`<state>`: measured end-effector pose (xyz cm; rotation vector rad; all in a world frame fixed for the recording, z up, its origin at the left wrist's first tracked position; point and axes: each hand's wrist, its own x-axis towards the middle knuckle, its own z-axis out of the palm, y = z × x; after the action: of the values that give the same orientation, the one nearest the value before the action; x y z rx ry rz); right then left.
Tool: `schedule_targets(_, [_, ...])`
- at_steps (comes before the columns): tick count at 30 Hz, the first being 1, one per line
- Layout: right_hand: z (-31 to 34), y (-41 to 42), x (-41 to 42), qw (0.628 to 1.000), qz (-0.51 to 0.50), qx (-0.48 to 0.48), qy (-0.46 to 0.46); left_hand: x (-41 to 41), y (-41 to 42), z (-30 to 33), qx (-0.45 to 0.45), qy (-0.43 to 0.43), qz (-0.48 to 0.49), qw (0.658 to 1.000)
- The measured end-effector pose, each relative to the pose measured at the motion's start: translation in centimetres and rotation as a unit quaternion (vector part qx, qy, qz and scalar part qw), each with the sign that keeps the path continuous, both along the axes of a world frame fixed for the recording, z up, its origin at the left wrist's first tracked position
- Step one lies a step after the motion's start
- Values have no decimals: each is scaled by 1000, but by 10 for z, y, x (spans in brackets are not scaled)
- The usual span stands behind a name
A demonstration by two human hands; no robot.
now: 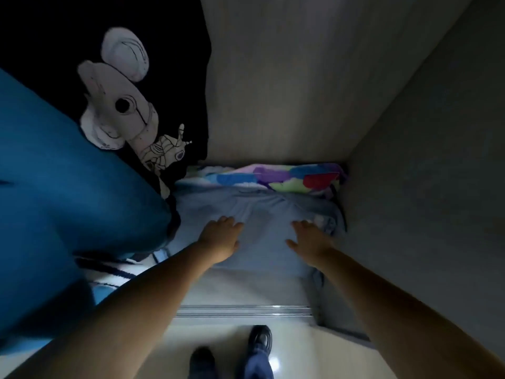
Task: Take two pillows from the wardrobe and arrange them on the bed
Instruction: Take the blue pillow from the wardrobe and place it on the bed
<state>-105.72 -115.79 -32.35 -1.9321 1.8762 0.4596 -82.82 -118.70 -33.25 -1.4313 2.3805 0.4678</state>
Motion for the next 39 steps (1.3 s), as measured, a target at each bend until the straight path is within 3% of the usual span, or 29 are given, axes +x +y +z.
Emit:
schedule_targets(10, [-177, -136, -22, 999, -12, -46, -9, -9, -121, -162, -169, 50, 13, 984])
schedule_targets(19, [-267, -183, -31, 1000, -4, -18, 8, 21, -181, -271, -109, -60, 21, 992])
schedule_targets(23, [-268, -169, -25, 998, 37, -26, 45, 19, -177, -273, -74, -72, 19, 994])
schedule_targets(28, [-252, -139, -12, 996, 67, 59, 28, 17, -151, -256, 25, -105, 16, 994])
schedule_targets(34, [-240, -74, -10, 998, 22, 65, 3, 12, -108, -224, 29, -135, -36, 990])
schedule_targets(39, [-185, -24, -17, 997, -33, 69, -9, 0, -75, -158, -3, -149, -83, 985])
